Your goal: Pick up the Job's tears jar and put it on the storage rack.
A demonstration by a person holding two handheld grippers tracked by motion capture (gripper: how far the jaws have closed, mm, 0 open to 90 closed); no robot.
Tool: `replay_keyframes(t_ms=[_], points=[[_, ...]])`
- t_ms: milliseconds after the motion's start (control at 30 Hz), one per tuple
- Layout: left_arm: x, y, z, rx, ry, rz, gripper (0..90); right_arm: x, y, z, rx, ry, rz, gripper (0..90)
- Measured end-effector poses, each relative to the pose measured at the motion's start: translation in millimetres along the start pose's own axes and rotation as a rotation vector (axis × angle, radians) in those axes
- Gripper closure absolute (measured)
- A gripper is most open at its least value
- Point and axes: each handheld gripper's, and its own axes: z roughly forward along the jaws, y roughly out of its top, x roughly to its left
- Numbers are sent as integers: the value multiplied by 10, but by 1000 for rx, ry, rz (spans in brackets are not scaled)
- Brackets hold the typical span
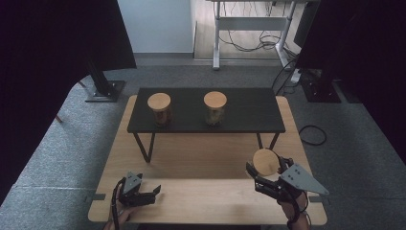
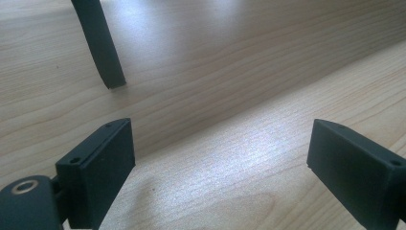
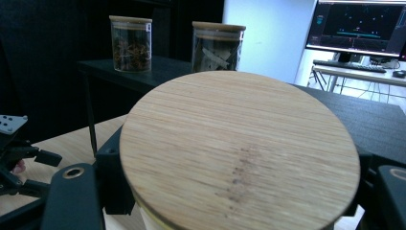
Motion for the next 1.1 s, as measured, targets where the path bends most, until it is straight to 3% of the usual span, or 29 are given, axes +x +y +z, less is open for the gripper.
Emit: replay_keyframes(t_ms=[467,1100], points=[[-7,1,4,2,0,5,83,-25,117,40,-28,4,2,245],[-5,2,4,4,-1,5,83,-15,363,104,-47,24,-32,245]])
